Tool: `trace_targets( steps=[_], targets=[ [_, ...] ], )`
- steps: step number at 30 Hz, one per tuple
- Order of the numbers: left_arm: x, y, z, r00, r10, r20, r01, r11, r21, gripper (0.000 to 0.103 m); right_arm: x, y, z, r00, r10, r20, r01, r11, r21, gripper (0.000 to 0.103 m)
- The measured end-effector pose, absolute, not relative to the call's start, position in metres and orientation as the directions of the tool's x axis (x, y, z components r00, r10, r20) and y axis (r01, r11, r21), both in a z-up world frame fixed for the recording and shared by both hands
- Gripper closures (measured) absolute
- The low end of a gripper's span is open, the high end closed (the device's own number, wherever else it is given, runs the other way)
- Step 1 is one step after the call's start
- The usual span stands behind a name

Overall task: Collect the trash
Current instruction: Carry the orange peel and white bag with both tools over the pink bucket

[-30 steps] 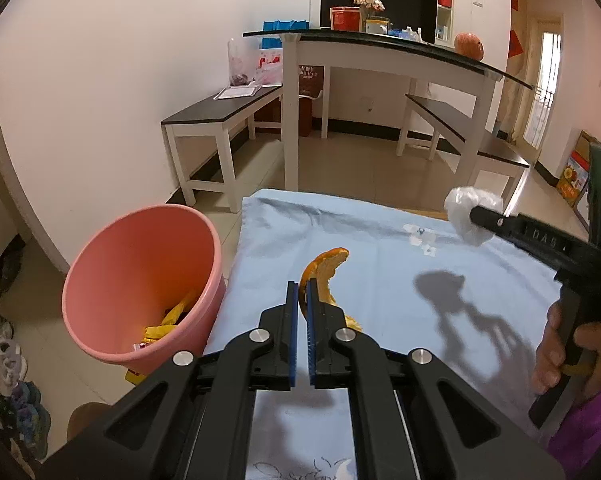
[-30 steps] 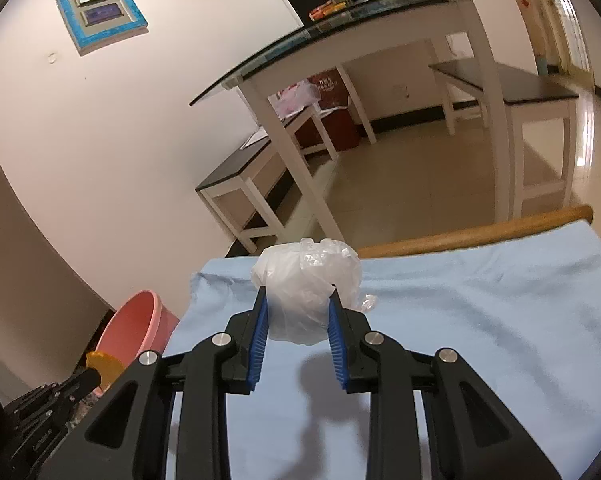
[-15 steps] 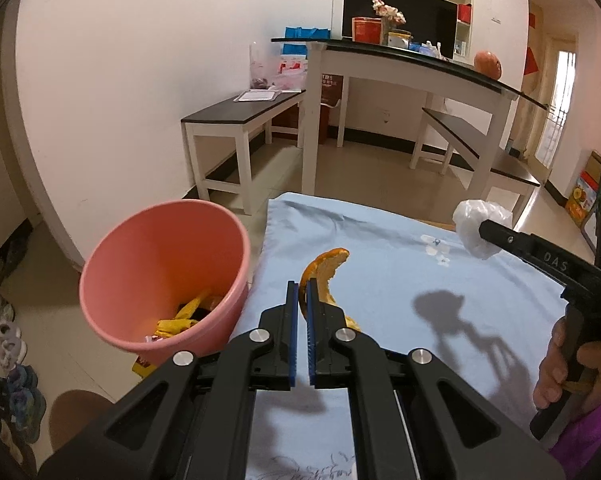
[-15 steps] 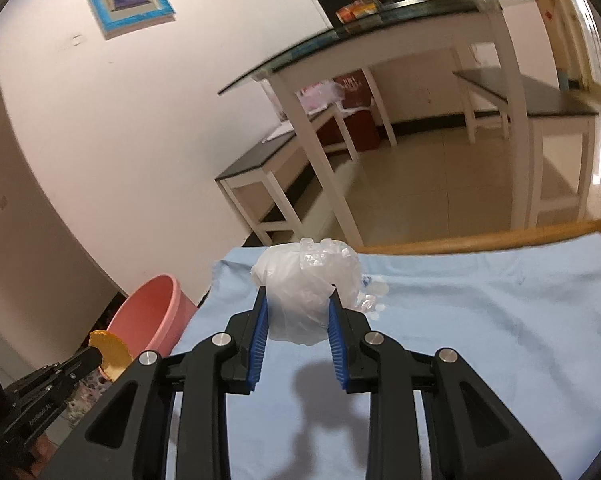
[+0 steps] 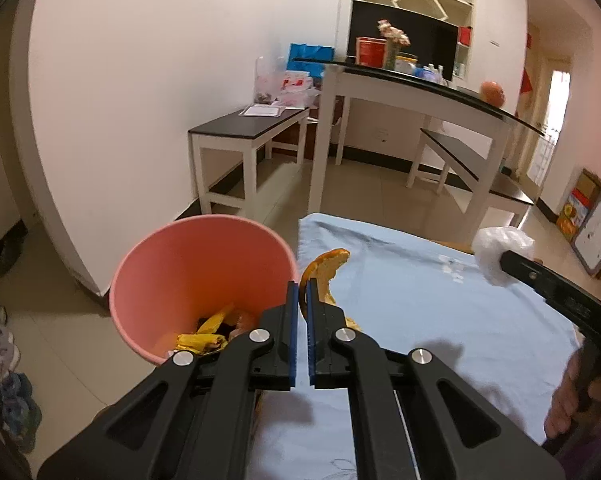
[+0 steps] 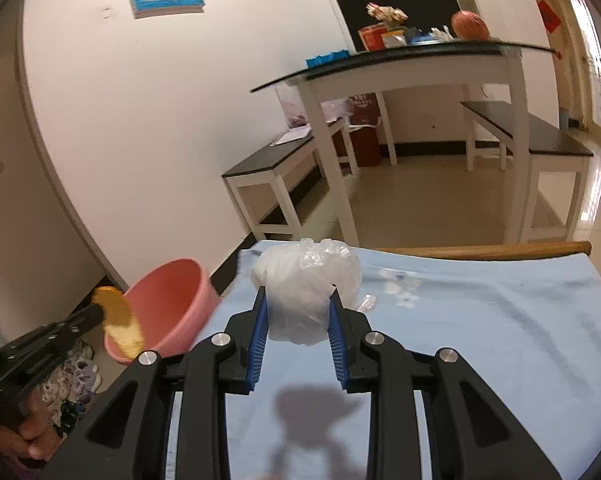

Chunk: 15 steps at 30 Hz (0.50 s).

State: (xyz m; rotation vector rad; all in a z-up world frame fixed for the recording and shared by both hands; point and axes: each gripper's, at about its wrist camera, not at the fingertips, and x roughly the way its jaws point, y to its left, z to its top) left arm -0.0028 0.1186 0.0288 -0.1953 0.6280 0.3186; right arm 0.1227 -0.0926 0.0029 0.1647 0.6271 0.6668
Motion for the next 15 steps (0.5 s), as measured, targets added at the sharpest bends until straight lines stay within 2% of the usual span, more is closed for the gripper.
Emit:
trace_targets(
  steps=[15],
  targets=[
    [-0.027, 0.193, 0.023, 0.746, 0.32, -0.584, -0.466, 0.877, -0.114, 0.1, 0.066, 0.02, 0.024, 0.535, 0.721, -0.44, -0.682, 0.676, 0.279, 0.076]
  ],
)
